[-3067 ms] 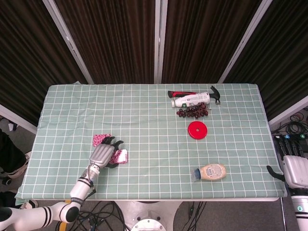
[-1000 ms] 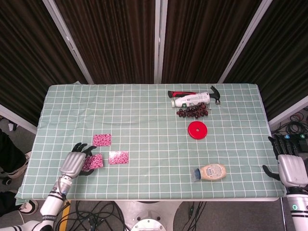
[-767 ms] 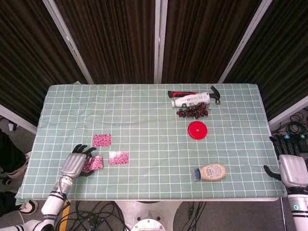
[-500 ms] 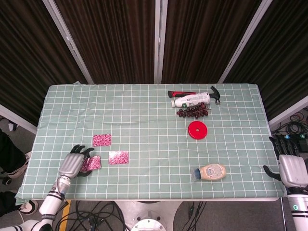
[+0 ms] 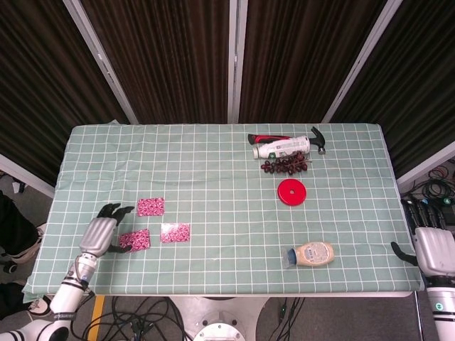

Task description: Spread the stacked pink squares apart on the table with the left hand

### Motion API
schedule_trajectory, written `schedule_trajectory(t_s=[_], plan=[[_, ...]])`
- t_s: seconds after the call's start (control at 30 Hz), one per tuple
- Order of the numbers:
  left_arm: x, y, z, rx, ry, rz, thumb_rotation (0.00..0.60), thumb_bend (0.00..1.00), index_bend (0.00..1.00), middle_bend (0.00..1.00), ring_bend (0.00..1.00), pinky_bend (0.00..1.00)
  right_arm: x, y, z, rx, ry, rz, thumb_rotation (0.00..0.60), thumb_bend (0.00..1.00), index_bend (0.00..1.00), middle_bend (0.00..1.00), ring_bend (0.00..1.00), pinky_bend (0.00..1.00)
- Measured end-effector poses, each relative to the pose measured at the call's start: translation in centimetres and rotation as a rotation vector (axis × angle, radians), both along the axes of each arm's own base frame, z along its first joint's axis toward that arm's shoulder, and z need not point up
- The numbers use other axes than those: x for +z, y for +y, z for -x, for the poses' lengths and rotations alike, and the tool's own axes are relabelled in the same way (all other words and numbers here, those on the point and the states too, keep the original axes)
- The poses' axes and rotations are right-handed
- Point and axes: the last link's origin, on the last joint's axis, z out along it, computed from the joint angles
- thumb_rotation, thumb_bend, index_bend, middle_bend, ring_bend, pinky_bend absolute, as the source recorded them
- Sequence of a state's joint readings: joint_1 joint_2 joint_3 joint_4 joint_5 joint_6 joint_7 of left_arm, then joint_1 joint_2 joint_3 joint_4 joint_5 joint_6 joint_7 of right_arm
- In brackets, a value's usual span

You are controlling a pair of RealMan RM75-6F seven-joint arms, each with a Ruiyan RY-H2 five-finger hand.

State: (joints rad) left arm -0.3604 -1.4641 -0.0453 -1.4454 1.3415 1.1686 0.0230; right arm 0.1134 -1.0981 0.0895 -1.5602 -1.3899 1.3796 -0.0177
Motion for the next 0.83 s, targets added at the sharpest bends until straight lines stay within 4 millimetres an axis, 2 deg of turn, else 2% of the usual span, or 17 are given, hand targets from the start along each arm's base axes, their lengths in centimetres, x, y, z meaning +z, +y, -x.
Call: schedule_trajectory(t_s=[0.2, 0.4, 0.63, 0.83], plan=[[3.1, 1.8, -0.6, -0.047, 0.011, -0.135, 0.6, 0.1, 0.16, 0.19, 0.04, 0.08, 0.9, 0.0, -0.5, 0.026, -0.003, 0.035, 0.6, 0.17, 0.0, 0.0, 0.0, 0.0], [6.3, 3.1, 1.0, -0.083, 0.133, -0.293, 0.6, 0.1, 0.16, 0.19, 0.04, 0.08, 1.8, 0.1, -0.8, 0.044, -0.014, 0.067, 0.6, 0.17, 0.0, 0.0, 0.0, 0.0], [7.6, 2.2, 3.0, -0.053, 0.254, -0.248, 0.6, 0.09, 0.15, 0.14, 0.02, 0.08, 3.7, 0.3, -1.2, 0.059, -0.027, 0.152, 0.6, 0.16, 0.0, 0.0, 0.0, 0.0], [8.1, 0.9, 4.6, -0.003, 0.285, -0.239, 0.6, 0.09, 0.15, 0.13, 0.02, 0.08, 2.4, 0.3, -1.1, 0.048, -0.023, 0.103, 0.6, 0.17, 0.0, 0.0, 0.0, 0.0]])
